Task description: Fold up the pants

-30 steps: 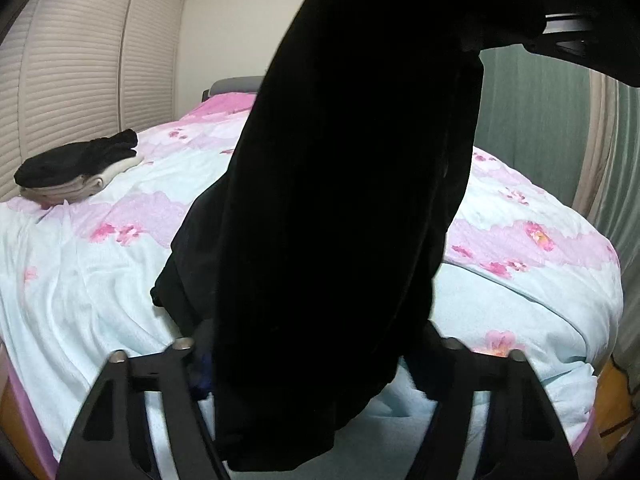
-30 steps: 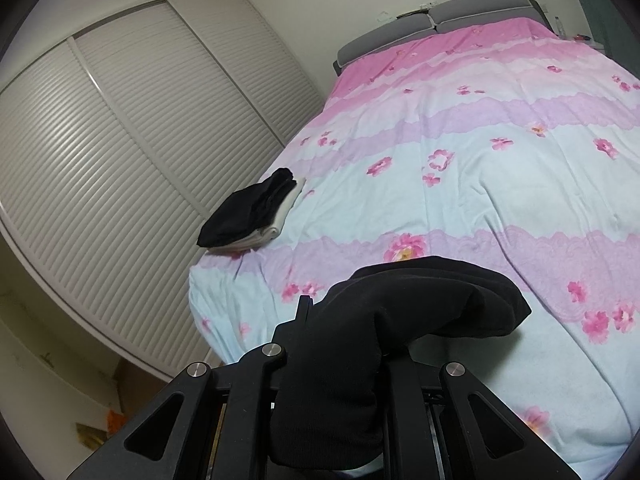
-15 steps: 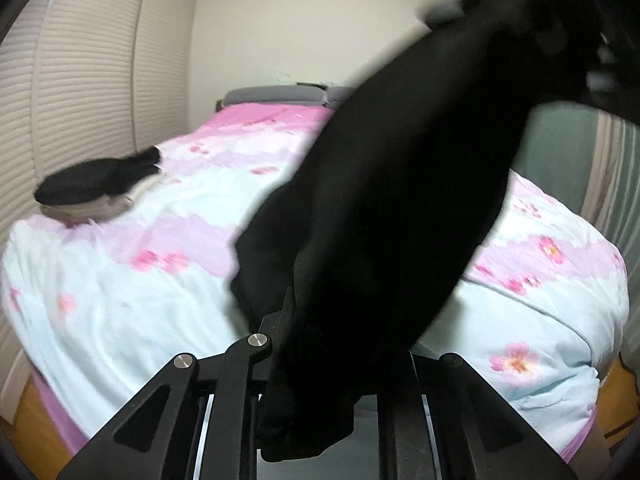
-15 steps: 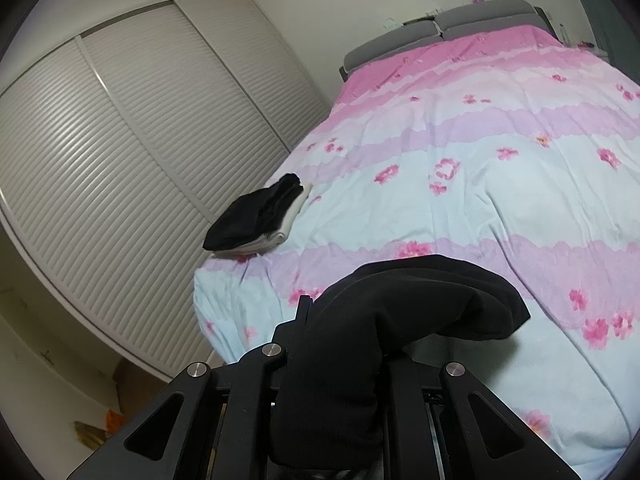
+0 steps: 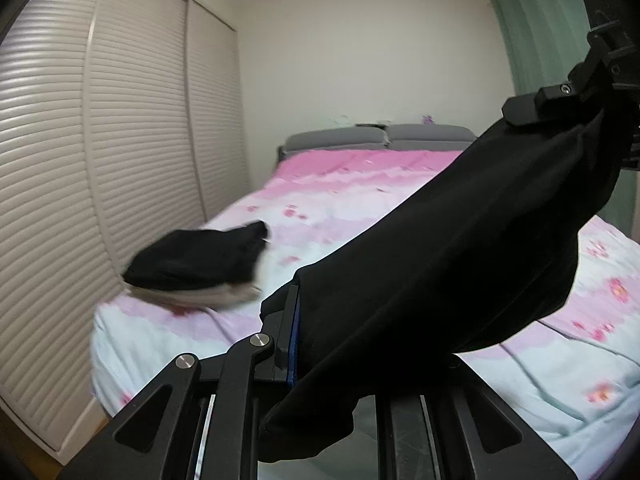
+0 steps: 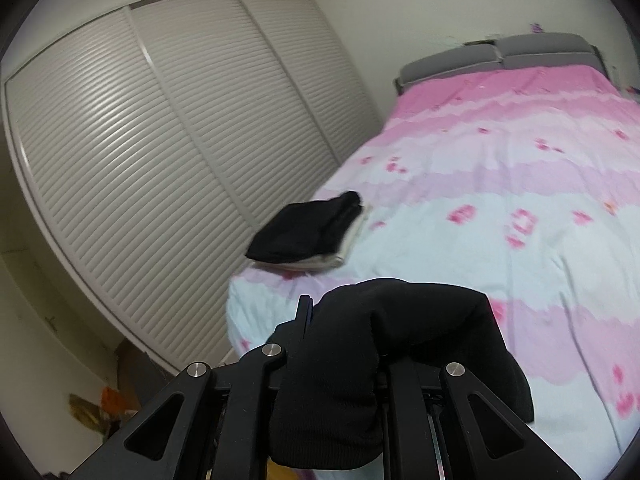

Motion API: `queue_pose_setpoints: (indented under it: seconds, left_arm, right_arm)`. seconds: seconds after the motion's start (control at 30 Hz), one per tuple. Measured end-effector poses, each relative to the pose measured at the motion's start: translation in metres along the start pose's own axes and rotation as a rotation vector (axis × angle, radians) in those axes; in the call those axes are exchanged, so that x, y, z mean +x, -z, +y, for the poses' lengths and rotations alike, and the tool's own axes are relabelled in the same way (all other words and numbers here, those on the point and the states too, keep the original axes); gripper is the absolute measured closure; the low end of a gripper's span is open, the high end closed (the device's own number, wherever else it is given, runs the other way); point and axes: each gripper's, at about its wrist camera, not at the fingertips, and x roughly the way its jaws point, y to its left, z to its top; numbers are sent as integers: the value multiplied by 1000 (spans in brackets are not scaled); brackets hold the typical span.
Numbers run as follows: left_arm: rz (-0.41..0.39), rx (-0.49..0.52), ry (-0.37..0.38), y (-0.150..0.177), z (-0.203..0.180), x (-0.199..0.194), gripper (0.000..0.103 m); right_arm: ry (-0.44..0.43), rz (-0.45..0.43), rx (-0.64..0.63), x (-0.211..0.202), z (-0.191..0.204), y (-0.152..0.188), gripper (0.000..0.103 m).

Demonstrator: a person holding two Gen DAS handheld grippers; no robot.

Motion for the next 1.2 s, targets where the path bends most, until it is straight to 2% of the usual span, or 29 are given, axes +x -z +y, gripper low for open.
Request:
queue_pose_setpoints:
  seconds: [0.1,0.23,0.47,0.6,0.63,0.7,0.77,0.87,0.97,1.07,1.2]
  left_arm:
    - [-12,-1,-43,-17,41,21,87]
    - [-16,4,-104,-43,102,65,87]
    - [-20,24,-176,-109,226,177,87]
    - [-101,38,-188,-153,289,240,87]
    - [-128,29,-189,-158,304,254,87]
    - [-160,22,-201,-155,326,281,86]
    - [-127,22,-216,-138,341,311,86]
    - [-23,6,-193,-89,352,346,86]
    - [48,50,-154,-30,343,352,85]
    - [41,87,-123,-1,327,333,83]
    - [43,124,-130,8,305,318,82]
  right_arm:
    - [-30,13,-20,34,23,-25,89]
    - [-66,41,-51,99,54,-67,89]
    - [-123,79,-102,238,95,-147,89]
    - [-163,32,-163,313,123,-205,89]
    - [-177,-5,-194,333,130,-223,89]
    - [-209,-56,-233,360,138,-243,89]
    - [-248,-79,-272,400,141,-254,89]
    - [-242,-2,-279,460,130,-231,89]
    - [-242,144,-209,513,95,-171,89]
    - [-239,264,-139,536,64,-109,89]
    - [-250,315,-67,530,39,-59,87]
